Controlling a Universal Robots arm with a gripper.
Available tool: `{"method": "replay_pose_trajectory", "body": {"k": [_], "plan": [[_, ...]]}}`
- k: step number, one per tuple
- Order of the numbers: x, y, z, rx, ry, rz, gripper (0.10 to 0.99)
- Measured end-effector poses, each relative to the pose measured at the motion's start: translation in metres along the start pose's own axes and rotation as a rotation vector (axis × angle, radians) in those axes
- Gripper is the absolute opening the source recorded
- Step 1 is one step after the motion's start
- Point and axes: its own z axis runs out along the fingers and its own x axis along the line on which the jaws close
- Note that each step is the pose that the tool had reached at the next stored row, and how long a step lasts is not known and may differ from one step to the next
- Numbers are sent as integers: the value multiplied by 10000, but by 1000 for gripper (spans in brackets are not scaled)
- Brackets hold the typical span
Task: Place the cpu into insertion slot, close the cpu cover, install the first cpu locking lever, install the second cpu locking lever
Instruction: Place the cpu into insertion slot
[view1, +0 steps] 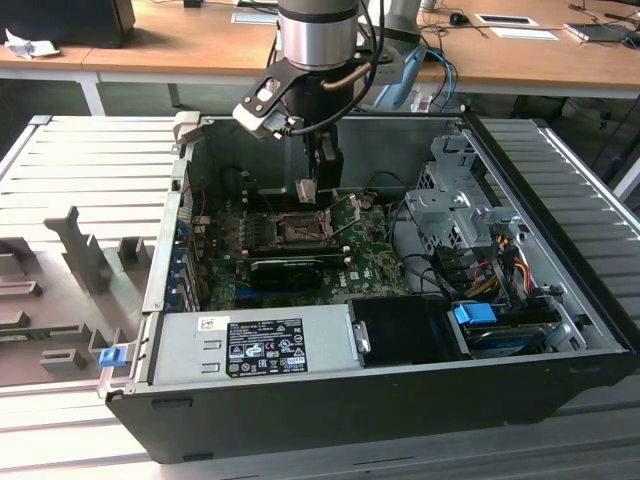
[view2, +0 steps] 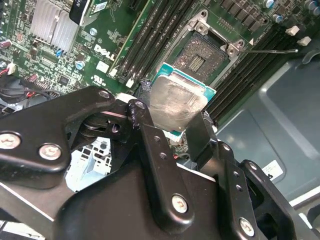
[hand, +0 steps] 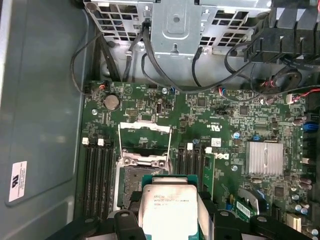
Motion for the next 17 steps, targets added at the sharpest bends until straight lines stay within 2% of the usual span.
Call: {"method": "replay_pose_trajectory", "body": {"k": [4,12,14,17], "plan": [[-1,-4,48,0,1,1,525],[-4,-21,218,-1,-6,63,525],[-4,-25,252,-5,-30,261,525],[-5,-30,305,-9,-124,614,525]]}}
